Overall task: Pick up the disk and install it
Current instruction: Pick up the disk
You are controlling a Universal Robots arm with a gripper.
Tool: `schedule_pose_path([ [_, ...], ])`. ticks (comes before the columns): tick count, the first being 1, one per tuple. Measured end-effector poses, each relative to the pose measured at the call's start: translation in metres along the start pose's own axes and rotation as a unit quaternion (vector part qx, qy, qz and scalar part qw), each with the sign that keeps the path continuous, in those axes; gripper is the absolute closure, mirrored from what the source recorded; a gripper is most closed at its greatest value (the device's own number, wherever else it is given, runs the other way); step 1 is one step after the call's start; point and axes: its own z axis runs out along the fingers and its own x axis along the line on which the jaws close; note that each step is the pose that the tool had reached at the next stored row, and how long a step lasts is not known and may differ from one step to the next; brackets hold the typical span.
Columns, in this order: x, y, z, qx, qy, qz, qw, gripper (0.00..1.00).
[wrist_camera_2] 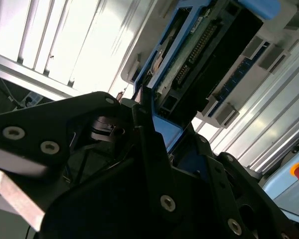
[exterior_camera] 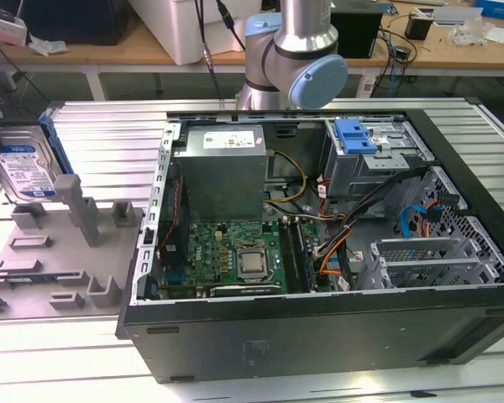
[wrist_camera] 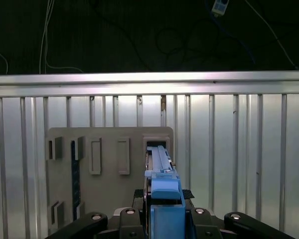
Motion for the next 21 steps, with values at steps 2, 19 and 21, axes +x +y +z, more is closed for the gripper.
schedule_pose_path([
  [2, 0.0001, -0.0001, -0.0042, 0.0000, 0.0001, 0.000, 1.0000, 0.64],
  [19, 0.0009, -0.0006, -0.0233, 0.0000, 0.0004, 0.000, 1.0000, 0.64],
  [21, 0.0010, -0.0006, -0.0260, 0.0000, 0.0005, 0.000, 1.0000, 0.64],
])
